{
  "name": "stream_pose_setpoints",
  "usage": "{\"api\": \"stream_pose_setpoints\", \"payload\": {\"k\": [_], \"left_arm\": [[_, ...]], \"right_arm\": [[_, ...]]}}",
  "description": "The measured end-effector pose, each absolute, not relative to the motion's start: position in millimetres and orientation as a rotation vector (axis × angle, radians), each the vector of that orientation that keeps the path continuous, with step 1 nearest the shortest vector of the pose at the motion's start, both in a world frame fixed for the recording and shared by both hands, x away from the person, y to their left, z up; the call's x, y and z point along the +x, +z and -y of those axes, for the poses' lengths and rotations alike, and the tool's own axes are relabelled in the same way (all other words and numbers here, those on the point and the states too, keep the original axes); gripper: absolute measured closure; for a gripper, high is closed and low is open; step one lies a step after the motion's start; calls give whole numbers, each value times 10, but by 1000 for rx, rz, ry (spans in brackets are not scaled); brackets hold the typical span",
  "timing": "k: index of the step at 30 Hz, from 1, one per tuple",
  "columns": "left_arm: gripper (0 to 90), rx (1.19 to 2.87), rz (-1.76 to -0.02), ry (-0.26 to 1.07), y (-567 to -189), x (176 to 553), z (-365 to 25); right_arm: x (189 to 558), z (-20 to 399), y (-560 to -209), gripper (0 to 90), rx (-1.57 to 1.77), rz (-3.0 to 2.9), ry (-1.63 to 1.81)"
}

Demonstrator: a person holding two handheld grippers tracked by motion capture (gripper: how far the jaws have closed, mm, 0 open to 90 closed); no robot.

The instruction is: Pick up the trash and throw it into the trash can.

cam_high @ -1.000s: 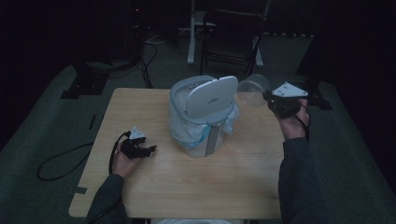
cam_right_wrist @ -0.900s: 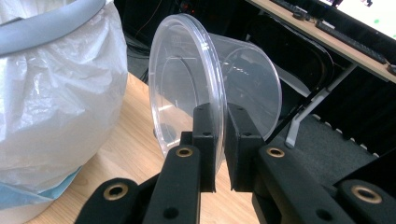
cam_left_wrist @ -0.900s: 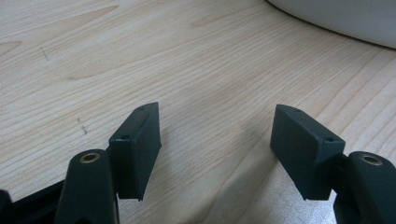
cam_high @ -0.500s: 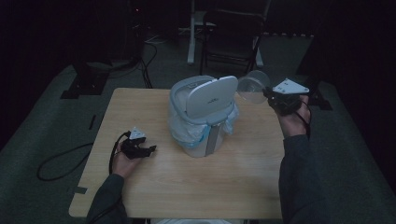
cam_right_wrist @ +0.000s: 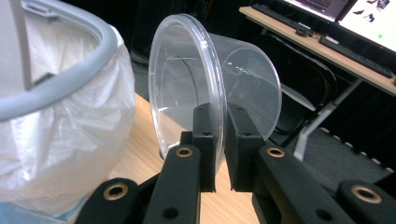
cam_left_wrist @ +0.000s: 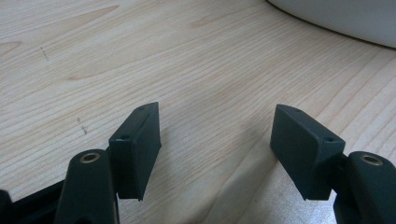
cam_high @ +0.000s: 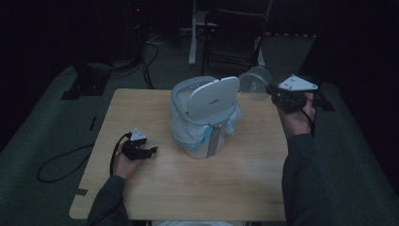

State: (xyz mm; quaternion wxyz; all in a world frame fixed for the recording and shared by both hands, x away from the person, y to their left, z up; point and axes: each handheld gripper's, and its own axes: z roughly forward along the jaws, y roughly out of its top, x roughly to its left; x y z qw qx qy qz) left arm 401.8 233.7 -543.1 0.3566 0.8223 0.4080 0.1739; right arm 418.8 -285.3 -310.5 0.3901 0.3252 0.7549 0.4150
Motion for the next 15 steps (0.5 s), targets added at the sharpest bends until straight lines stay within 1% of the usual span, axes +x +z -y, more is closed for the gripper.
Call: {"api": "stream_pose_setpoints", "payload": {"k": [9,15], "left_arm": [[342,2123,-1053,450,-5431,4018,-2336],[342,2123,-1054,450,-5431,4018,-2336]], "right_arm": [[4189,2860,-3029,833,820,-1917,1086],[4190,2824,-2918,833,796,-1919,1091]]}}
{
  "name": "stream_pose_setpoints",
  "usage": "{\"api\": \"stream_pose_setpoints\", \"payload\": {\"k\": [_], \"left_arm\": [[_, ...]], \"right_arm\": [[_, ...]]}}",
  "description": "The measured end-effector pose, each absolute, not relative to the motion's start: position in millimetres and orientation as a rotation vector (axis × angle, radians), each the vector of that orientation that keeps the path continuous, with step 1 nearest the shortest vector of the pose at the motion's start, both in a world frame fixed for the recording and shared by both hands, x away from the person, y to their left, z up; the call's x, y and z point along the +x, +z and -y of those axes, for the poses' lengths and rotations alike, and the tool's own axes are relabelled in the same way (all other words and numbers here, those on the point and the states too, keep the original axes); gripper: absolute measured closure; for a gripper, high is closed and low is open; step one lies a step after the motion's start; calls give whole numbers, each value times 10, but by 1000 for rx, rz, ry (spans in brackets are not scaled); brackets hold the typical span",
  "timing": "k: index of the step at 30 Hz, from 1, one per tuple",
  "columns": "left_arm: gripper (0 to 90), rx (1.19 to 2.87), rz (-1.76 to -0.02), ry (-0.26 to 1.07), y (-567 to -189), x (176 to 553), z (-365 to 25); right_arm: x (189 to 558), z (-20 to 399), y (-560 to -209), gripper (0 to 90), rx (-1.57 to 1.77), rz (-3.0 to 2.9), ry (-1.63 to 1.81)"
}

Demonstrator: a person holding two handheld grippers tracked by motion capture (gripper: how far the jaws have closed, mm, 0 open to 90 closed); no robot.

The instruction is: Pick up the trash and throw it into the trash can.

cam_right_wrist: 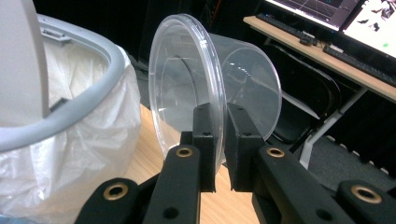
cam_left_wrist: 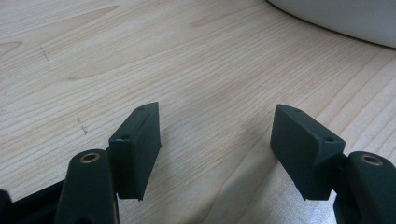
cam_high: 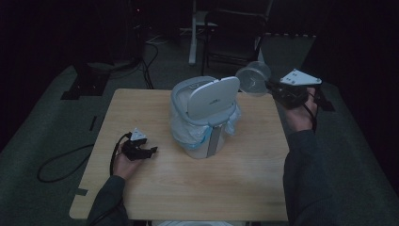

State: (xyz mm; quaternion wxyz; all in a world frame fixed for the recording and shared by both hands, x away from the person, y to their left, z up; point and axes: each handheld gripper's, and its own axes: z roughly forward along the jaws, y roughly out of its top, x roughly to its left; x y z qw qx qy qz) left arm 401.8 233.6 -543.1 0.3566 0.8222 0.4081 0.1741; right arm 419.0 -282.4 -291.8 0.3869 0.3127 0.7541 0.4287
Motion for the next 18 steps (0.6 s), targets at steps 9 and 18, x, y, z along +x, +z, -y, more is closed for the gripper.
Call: {"api": "stream_pose_setpoints", "payload": {"k": [9,18], "left_arm": [[342,2123,-1054,449,-5431,4018,-2337],[343,2123,-1054,449,-5431,4018,-2337]], "right_arm": [[4193,2754,-2799,833,773,-1930,1104],[4204,2699,-2732,833,759,-1939,1122]]}}
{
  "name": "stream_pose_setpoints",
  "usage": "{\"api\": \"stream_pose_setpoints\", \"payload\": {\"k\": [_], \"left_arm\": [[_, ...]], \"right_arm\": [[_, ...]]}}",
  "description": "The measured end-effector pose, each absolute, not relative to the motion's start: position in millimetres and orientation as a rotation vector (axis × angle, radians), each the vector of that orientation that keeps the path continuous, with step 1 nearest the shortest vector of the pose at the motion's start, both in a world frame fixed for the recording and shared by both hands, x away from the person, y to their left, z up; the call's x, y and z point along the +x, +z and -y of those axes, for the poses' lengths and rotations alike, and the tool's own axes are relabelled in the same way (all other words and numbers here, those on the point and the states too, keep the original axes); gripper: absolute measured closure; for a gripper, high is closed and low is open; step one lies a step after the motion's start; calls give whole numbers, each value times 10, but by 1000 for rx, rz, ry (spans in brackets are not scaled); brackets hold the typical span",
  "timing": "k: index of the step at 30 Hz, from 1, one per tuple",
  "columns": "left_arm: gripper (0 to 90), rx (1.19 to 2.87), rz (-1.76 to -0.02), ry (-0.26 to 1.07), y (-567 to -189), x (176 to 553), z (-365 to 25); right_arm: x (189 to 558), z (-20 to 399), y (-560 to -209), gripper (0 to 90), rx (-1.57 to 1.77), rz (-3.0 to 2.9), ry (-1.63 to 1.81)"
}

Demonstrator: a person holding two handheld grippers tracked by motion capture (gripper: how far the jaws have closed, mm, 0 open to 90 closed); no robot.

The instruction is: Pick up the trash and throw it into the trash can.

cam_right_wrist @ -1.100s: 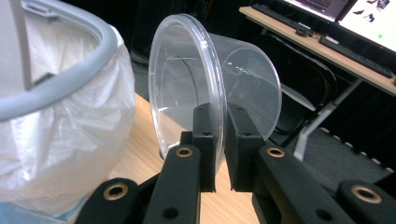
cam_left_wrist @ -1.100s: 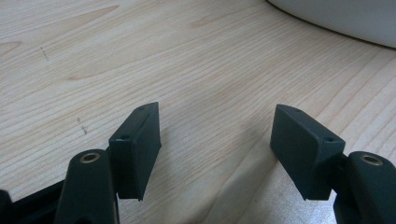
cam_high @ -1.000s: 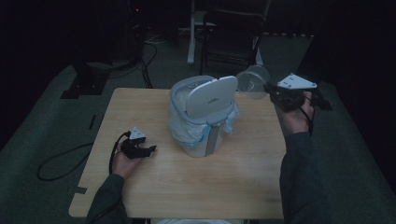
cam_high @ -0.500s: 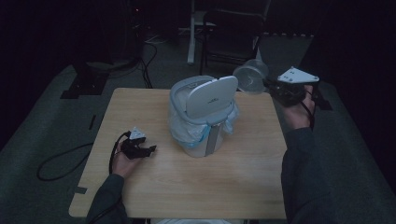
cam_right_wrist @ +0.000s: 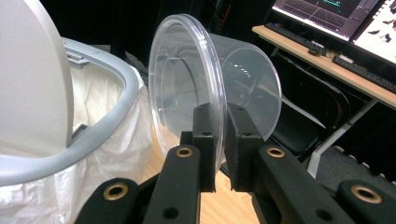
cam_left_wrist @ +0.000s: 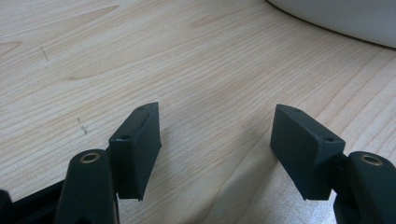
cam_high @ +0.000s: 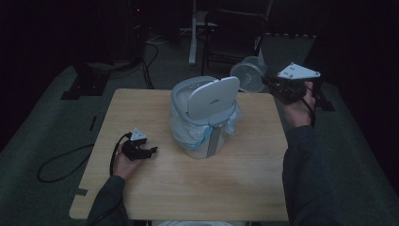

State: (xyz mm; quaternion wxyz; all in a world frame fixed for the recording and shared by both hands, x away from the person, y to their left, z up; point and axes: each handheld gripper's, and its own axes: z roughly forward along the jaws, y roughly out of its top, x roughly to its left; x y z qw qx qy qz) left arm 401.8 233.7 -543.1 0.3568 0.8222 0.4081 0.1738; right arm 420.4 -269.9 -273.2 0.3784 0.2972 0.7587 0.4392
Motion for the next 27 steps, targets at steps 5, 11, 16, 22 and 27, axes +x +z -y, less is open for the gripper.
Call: {"api": "stream_pose_setpoints", "payload": {"k": [5,11,16,22,27], "left_arm": [[343,2123,-1054,449,-5431,4018,-2337],[343,2123,-1053,450,-5431,4018,-2336],[342,2123,-1054,450,-5431,4018,-2336],[343,2123,-1054,450,-5431,4018,-2336],[343,2123,-1053,449,-5431,4018,-2337]], "right_arm": [[4198,2666,-2684,833,749,-1940,1130],[4190,2585,-2601,833,720,-1945,1146],[4197,2551,-2556,833,708,-1949,1152],[4199,2497,-2507,833,693,-1957,1160],[4203,2465,-2481,833,682,-1961,1165]]}}
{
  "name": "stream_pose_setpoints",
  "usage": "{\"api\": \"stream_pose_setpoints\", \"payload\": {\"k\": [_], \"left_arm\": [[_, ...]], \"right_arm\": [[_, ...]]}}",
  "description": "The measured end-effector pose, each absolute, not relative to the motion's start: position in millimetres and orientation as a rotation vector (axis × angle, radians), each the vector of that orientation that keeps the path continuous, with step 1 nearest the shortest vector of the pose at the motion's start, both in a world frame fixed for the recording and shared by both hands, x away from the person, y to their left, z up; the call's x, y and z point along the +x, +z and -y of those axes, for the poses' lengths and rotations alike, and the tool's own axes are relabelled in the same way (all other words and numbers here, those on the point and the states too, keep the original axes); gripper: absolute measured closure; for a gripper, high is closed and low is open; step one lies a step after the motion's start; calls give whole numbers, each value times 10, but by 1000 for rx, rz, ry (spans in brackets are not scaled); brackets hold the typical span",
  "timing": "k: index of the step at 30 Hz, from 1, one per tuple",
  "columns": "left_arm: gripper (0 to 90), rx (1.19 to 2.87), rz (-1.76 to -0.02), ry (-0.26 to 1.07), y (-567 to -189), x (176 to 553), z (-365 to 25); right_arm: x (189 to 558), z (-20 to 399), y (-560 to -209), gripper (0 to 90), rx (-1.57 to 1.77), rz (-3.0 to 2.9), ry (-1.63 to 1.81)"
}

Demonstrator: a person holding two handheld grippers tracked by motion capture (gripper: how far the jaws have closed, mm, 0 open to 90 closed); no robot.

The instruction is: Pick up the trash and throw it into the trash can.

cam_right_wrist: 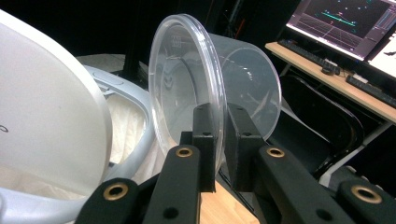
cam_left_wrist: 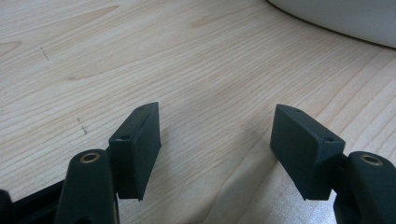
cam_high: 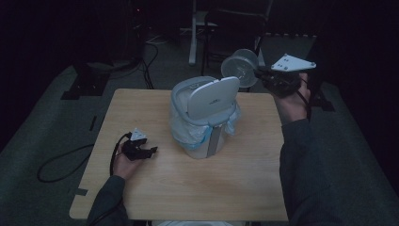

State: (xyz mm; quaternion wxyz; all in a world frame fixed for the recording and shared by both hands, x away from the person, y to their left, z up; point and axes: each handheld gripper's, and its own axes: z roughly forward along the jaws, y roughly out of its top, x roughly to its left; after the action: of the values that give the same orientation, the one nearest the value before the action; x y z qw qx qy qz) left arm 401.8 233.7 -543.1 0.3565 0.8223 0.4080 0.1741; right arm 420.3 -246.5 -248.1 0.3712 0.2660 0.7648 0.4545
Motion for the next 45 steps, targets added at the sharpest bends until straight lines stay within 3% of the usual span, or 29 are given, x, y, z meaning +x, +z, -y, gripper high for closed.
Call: {"api": "stream_pose_setpoints", "payload": {"k": [45], "left_arm": [[342,2120,-1054,446,-5432,4020,-2340]], "right_arm": [[4163,1870,-2204,833,515,-2013,1279]]}}
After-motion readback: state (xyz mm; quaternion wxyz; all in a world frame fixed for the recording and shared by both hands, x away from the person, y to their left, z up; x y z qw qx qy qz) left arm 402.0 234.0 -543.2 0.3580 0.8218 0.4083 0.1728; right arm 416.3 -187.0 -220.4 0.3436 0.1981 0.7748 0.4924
